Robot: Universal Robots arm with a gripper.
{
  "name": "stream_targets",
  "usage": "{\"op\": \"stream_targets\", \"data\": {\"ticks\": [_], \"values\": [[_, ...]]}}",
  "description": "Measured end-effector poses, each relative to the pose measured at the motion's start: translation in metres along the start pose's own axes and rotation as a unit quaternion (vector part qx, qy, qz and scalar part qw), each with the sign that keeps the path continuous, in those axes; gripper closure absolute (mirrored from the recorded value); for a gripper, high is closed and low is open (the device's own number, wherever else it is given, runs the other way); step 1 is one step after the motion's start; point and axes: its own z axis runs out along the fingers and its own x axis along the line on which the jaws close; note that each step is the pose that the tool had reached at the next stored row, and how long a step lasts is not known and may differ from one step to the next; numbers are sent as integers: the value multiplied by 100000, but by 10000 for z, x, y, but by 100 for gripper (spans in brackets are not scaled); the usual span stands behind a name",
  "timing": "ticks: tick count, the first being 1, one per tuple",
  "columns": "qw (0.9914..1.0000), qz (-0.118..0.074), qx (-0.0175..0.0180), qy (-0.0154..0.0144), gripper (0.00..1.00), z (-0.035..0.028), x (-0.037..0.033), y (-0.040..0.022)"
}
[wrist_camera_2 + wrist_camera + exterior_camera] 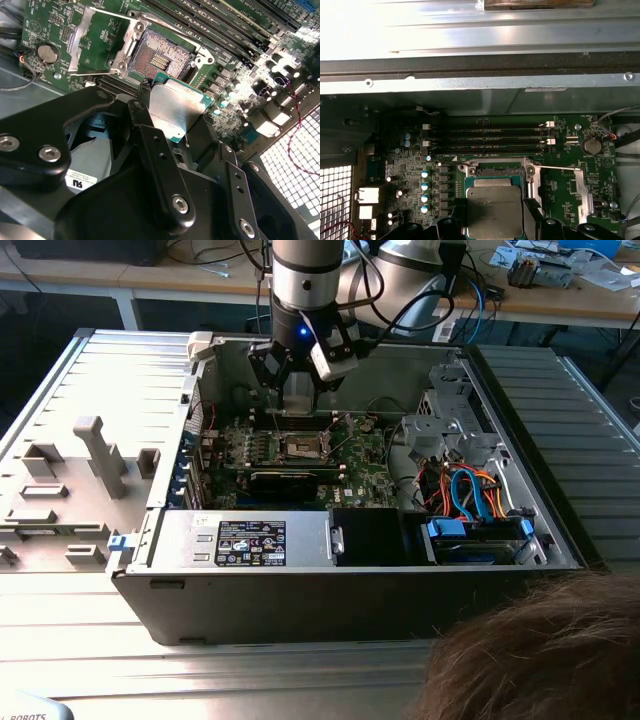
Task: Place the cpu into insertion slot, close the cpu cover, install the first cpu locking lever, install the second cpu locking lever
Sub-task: 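Place the cpu into insertion slot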
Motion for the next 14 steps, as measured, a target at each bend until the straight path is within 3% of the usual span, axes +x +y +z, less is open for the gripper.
{"op": "stream_targets", "data": {"ticks": [14], "values": [[100000,-1,-1,0,46,36,-1,-3]]}}
